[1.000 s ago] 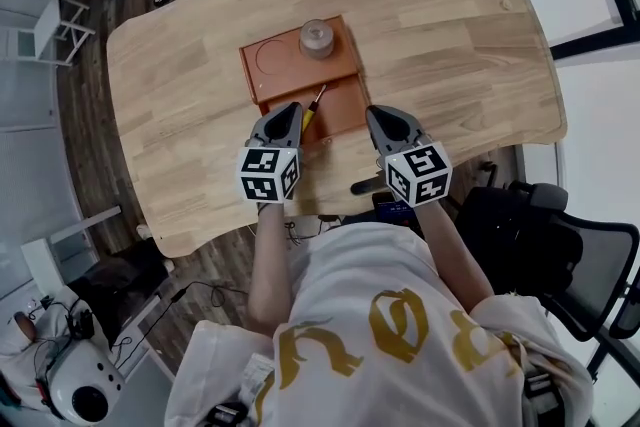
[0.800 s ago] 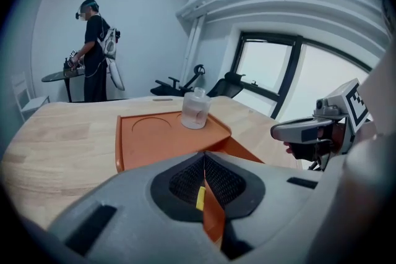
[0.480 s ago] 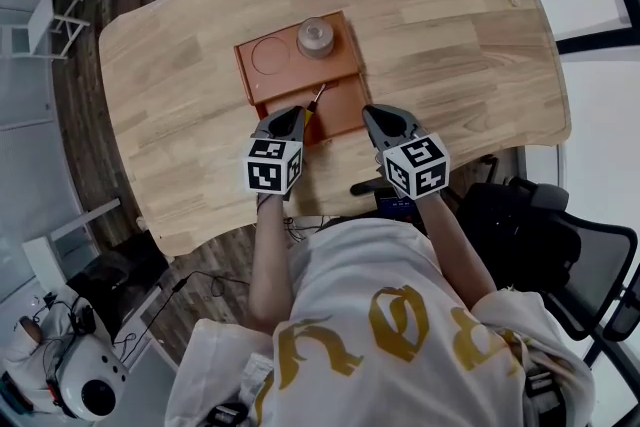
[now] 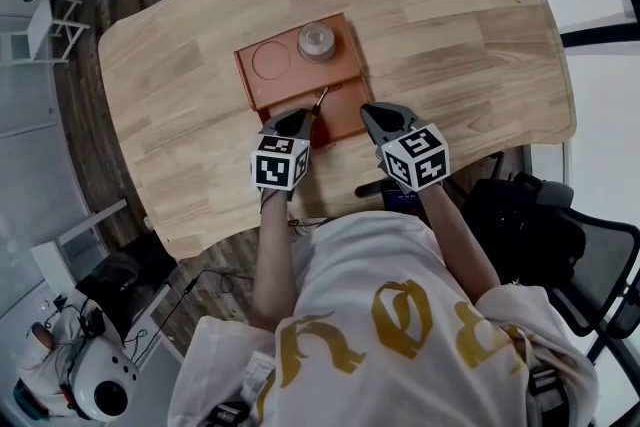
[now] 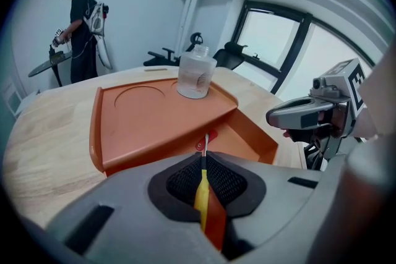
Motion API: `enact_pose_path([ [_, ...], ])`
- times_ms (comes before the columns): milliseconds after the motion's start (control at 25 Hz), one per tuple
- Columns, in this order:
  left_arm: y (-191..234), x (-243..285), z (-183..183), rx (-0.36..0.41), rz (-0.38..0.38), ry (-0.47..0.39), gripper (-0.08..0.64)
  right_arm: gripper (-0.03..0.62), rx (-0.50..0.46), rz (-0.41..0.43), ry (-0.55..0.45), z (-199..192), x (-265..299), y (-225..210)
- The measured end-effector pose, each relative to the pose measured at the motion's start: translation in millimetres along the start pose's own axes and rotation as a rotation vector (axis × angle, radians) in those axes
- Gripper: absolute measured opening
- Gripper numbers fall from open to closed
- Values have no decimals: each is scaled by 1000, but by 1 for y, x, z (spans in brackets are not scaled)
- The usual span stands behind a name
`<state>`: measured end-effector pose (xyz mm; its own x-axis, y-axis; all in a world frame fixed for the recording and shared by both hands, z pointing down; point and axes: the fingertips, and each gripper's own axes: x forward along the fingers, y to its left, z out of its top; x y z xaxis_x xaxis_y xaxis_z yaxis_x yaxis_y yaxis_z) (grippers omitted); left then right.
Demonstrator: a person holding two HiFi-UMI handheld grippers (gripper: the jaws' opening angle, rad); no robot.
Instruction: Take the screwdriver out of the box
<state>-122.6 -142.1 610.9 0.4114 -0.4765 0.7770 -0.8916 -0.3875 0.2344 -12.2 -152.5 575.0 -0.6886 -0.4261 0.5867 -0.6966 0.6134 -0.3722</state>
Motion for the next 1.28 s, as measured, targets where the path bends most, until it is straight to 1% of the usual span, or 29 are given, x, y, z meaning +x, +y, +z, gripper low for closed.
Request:
enact_pose_path([
  [200,-6,8,-6,25,-33,83,19,12,-8,18,29,1,8,2],
  [360,-10,15,-11,61,-41,150,92,12,-8,36,44,1,14,5],
  [560,-11,26,-22,125,-36,237,129,12,-15,49,52,1,15,7],
  [800,-11,37,-30,178,-6,308,133,12,2,38,46,1,13,0],
  [960,-9,40,-33,192,14,342,132,12,4,33,33,2,12,-1],
  [1080,-6,40,-34,193,34,347,130,12,6,37,33,1,12,0],
  [1200,-4,41,-34,197,52,350,81,12,8,38,33,1,11,-1],
  [1280,-4,41,-35,188,49,358,80,12,10,39,32,1,10,0],
])
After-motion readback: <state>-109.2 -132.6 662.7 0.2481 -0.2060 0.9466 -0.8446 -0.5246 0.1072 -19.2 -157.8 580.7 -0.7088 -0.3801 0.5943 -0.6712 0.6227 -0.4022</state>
